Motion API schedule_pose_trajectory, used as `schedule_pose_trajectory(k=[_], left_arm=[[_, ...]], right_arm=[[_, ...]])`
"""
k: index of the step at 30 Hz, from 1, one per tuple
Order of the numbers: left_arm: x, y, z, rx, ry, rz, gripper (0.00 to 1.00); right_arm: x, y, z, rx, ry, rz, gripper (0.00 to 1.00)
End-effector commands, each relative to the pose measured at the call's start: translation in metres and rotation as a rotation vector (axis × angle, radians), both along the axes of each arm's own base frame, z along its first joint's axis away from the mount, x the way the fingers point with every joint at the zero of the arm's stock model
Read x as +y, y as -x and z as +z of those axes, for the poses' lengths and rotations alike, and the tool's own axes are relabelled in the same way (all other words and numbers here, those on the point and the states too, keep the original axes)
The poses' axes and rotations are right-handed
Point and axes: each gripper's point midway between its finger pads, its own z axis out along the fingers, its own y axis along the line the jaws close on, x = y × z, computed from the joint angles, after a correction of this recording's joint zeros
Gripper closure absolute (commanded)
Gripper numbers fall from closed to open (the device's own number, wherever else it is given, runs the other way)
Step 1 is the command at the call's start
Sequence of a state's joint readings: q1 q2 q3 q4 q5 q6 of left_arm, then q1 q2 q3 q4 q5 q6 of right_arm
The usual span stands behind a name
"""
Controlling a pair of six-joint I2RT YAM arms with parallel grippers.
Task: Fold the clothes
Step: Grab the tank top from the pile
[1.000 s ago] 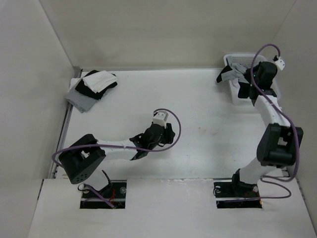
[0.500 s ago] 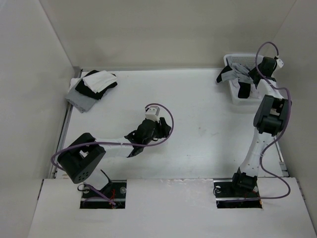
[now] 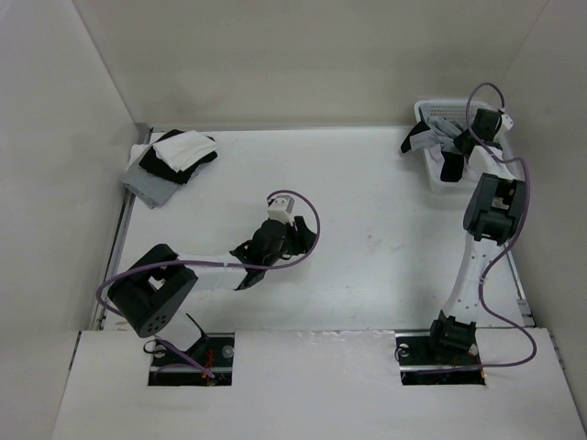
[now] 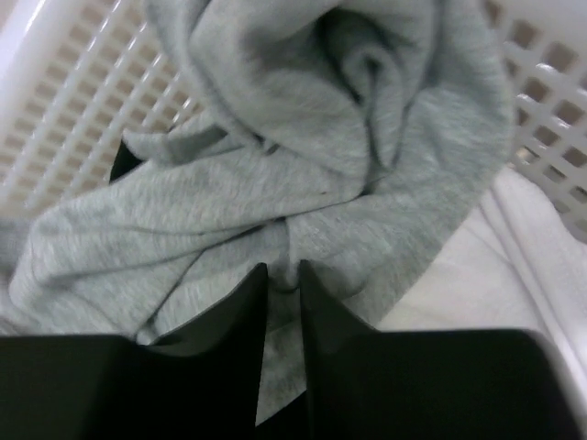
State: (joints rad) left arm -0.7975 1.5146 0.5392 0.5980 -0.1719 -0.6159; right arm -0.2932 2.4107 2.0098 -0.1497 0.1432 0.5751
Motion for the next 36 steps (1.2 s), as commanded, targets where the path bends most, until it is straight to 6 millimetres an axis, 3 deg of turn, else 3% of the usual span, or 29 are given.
schedule_pose_trajectory(k=[1, 3, 10, 11, 12, 14, 15, 17, 19, 20, 23, 26, 28, 32, 36], left_arm=[[-0.005, -0.005, 0.011, -0.027, 0.049, -0.003, 0.52], [-0.007, -0.005, 0.009, -0.020, 0.050, -0.010, 0.52], [-0.006, -0.007, 0.005, -0.007, 0.050, -0.007, 0.52], [-0.006, -0.008, 0.005, -0.005, 0.052, -0.006, 0.52], [-0.006, -0.008, 0.004, -0.003, 0.052, -0.006, 0.52], [-0.007, -0.007, 0.003, 0.002, 0.055, -0.010, 0.53], [-0.008, -0.007, 0.004, 0.002, 0.061, -0.014, 0.53], [-0.008, -0.006, 0.004, 0.003, 0.061, -0.015, 0.53], [-0.008, -0.006, 0.007, -0.002, 0.068, -0.016, 0.53], [-0.008, -0.006, 0.008, -0.002, 0.070, -0.016, 0.53], [-0.008, -0.005, 0.009, -0.004, 0.072, -0.017, 0.53], [-0.009, -0.004, 0.008, 0.003, 0.075, -0.021, 0.53], [-0.009, -0.005, 0.009, 0.002, 0.079, -0.022, 0.53], [-0.008, -0.007, 0.006, 0.009, 0.074, -0.015, 0.53], [-0.007, -0.009, 0.001, 0.018, 0.073, -0.012, 0.53]], right_arm=[[0.010, -0.011, 0.023, -0.096, -0.013, 0.013, 0.95], [0.012, -0.012, 0.042, -0.163, -0.009, 0.018, 1.00], [0.022, 0.000, 0.134, -0.369, -0.008, 0.028, 1.00], [0.025, 0.009, 0.165, -0.432, 0.014, 0.033, 1.00], [0.025, 0.012, 0.170, -0.443, 0.019, 0.035, 1.00], [0.031, 0.028, 0.209, -0.516, 0.048, 0.049, 1.00], [0.042, 0.041, 0.237, -0.569, 0.061, 0.067, 1.00], [0.052, 0.058, 0.265, -0.621, 0.076, 0.079, 1.00], [0.076, 0.089, 0.309, -0.711, 0.109, 0.116, 1.00], [0.082, 0.097, 0.318, -0.720, 0.128, 0.123, 1.00], [0.086, 0.103, 0.317, -0.695, 0.146, 0.129, 1.00], [0.082, 0.082, 0.273, -0.602, 0.131, 0.134, 0.94], [0.063, 0.071, 0.241, -0.534, 0.118, 0.105, 0.90], [0.018, 0.047, 0.172, -0.418, 0.052, 0.040, 0.74], [-0.017, 0.026, 0.124, -0.347, 0.002, -0.013, 0.61]])
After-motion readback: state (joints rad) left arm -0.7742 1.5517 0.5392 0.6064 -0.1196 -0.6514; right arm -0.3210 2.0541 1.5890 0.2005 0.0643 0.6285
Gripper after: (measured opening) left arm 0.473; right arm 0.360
